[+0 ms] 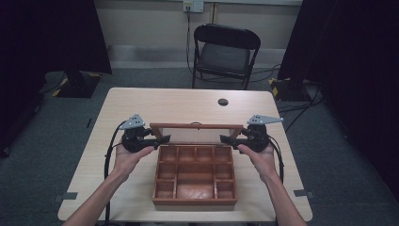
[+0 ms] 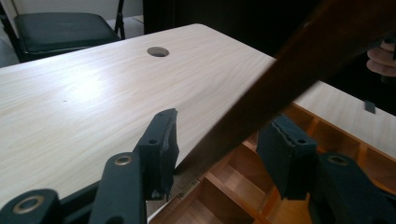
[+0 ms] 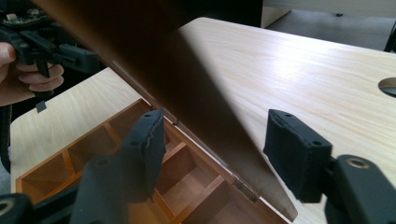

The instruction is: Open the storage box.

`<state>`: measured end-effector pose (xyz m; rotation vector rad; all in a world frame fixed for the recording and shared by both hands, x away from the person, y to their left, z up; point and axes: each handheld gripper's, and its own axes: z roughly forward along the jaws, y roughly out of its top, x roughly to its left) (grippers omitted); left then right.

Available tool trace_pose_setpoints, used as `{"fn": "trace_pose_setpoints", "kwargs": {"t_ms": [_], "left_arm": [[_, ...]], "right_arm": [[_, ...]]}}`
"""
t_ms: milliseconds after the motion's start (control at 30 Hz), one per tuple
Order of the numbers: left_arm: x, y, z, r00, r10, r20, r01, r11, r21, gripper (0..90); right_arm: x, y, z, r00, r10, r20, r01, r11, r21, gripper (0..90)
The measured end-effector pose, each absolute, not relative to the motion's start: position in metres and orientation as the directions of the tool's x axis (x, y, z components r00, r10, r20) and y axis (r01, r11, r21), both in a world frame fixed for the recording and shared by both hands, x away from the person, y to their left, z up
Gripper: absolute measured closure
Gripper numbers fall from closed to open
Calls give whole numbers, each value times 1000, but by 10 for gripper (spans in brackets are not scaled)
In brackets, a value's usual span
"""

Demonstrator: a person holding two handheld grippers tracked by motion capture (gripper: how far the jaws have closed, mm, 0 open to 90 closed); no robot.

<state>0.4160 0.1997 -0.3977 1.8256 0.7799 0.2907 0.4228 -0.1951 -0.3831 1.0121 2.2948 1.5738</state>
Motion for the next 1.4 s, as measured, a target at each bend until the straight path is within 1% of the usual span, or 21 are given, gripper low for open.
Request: {"fn": "trace_pose_setpoints", "kwargs": {"t_ms": [167,467,567,700,867,1267,1400], "left_arm": [[420,201,-398,758,632,-164,369,-208,906,494],[426,201,-406,753,632,-182,398,-219,891,500],[429,203,-409,754,636,-165,395,-239,887,512],[430,204,-411,759,627,-176,391,-223,893,527],[434,205,-415,750,636,-182,402,-219,889,536],[441,205,-420,740,644,-193,403,-195,894,560],[443,205,-422,731,650,-206,418,-188,889,559]], "right_arm": [[429,-195,-388,-749,622,229,438,206,875,407],[436,-192,-396,-746,621,238,456,217,863,411],[437,-192,-398,-746,627,224,450,226,864,422],[439,-194,-401,-741,631,227,452,220,864,432],[444,-192,-406,-742,625,242,455,204,867,410],[454,-192,-416,-729,644,231,465,218,858,468],[456,-192,-417,-728,645,233,465,214,859,475]]}}
